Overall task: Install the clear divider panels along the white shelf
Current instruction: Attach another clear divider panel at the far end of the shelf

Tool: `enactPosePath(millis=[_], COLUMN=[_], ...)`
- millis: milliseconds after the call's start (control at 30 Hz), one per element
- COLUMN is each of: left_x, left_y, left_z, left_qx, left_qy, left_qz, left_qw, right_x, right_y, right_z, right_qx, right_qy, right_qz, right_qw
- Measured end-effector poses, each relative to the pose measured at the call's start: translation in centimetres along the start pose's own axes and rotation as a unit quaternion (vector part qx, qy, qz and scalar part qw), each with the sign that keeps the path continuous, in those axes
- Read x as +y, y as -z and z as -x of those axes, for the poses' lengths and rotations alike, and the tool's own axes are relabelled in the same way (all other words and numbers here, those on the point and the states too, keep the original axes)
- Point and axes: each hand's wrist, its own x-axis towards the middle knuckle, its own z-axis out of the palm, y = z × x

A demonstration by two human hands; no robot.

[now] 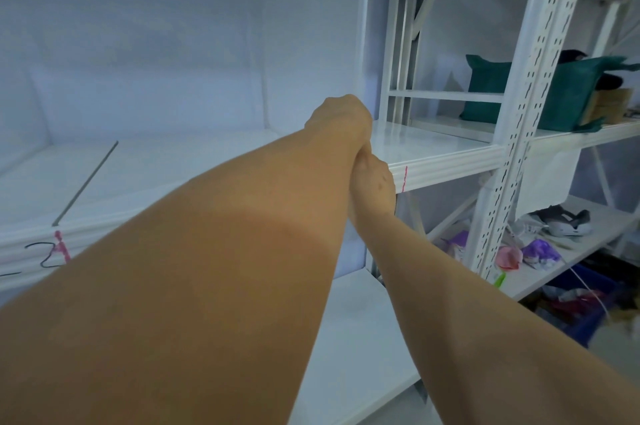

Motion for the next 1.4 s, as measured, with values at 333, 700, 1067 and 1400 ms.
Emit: enactPosePath(millis=[333,700,1067,1400], left_x=[-1.0,-1.6,-1.0,-0.8], left_y=[-1.4,-2.7,-2.2,-2.3], left_z=[0.0,0.3,0.7,0.3], left_qx=[-0.009,-0.016,-0.034,-0.037], left_qy=[-0.004,0.016,0.0,-0.006], left_qz=[0.007,-0.022,-0.073,-0.118], left_qw=[1.0,1.0,0.997,0.992], right_x=[0.3,1.8,3.6,3.5], right_y=[-0.8,-0.1,0.8,1.1], right_z=[0.8,1.0,-0.1,-0.1], right_qx=[0.025,-0.05,-0.166,-0.182], right_qy=[0.011,0.06,0.07,0.071], right_qz=[-0.03,-0.061,0.118,0.171], right_qw=[0.999,0.995,0.977,0.966])
